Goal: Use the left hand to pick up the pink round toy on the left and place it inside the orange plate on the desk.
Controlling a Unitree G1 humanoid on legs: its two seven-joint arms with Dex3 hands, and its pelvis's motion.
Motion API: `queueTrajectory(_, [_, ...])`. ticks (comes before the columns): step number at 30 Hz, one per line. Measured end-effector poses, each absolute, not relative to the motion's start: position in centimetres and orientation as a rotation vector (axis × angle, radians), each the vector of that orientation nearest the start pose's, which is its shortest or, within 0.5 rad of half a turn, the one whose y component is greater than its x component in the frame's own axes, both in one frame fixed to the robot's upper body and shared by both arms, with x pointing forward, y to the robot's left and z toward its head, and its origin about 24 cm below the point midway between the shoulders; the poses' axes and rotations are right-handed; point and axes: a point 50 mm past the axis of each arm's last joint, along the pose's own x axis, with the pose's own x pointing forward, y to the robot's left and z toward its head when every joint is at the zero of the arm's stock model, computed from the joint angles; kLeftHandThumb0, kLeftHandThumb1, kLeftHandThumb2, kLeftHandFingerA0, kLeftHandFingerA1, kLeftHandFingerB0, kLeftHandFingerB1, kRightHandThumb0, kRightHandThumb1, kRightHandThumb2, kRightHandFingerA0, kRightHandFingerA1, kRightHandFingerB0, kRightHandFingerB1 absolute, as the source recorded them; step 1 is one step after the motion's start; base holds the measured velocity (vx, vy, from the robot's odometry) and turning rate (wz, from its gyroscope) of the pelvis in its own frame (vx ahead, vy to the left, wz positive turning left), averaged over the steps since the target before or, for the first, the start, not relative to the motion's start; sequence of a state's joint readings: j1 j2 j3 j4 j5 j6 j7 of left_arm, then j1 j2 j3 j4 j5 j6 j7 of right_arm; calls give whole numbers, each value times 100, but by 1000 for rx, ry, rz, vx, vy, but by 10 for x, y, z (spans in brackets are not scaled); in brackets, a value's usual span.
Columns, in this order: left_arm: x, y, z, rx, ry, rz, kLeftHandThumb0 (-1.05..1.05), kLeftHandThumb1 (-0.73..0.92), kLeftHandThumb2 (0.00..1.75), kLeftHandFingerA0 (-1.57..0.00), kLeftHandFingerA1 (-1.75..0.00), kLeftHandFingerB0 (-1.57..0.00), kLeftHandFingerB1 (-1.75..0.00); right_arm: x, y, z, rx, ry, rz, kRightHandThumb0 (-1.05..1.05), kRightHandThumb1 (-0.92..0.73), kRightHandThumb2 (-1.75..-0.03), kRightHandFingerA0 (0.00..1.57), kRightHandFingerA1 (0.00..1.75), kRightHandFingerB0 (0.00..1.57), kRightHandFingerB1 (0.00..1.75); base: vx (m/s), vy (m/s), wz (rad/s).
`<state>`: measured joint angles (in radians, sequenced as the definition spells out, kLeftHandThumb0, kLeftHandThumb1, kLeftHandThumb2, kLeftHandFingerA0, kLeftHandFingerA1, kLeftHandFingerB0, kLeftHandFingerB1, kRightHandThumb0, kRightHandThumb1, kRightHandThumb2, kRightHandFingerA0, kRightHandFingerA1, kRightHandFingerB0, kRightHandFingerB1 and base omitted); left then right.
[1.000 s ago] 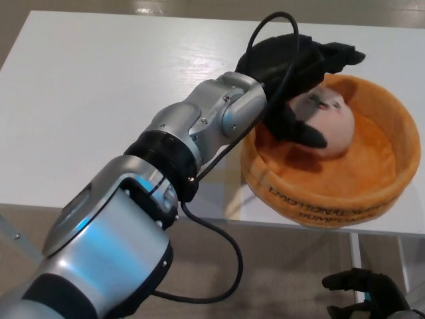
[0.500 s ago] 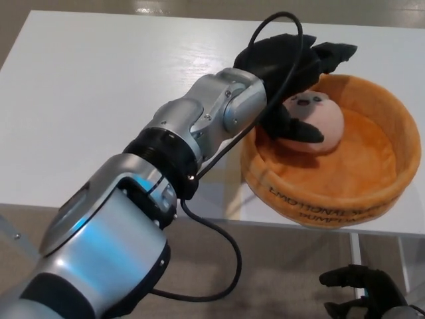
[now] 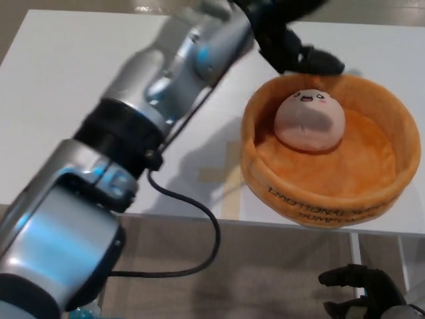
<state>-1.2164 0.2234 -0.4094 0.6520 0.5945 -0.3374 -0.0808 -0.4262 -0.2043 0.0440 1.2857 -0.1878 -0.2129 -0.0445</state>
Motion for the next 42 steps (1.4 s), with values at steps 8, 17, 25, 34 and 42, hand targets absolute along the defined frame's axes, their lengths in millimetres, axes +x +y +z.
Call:
queueTrajectory(8, [344,53,291,1015,-987,-412,-41,48,66,-5,-17,-14,-32,260,-205,-86,-423,643,48,-12,-56,-55,56,80,60,74,0,0,0])
queueTrajectory(17, [322,114,270,924,-934,-367,-33,56,70,-37,-45,-36,-40,262,-206,-84,-427,638,45,-14,-57,-55,57,81,59,74,0,0,0])
queueTrajectory(25, [298,165,235,898,-792,-373,-30,77,63,-74,-45,-66,-41,263,-208,-83,-431,635,41,-14,-55,-56,56,81,60,75,0,0,0])
queueTrajectory(34, [267,186,191,814,-613,-508,-12,73,63,-84,-53,-76,-48,263,-209,-83,-432,635,40,-13,-56,-57,61,84,62,76,0,0,0])
queueTrajectory(42, [234,192,120,606,-332,-660,-17,77,63,-89,-50,-84,-50,263,-210,-83,-430,636,36,-12,-55,-59,62,87,60,77,0,0,0])
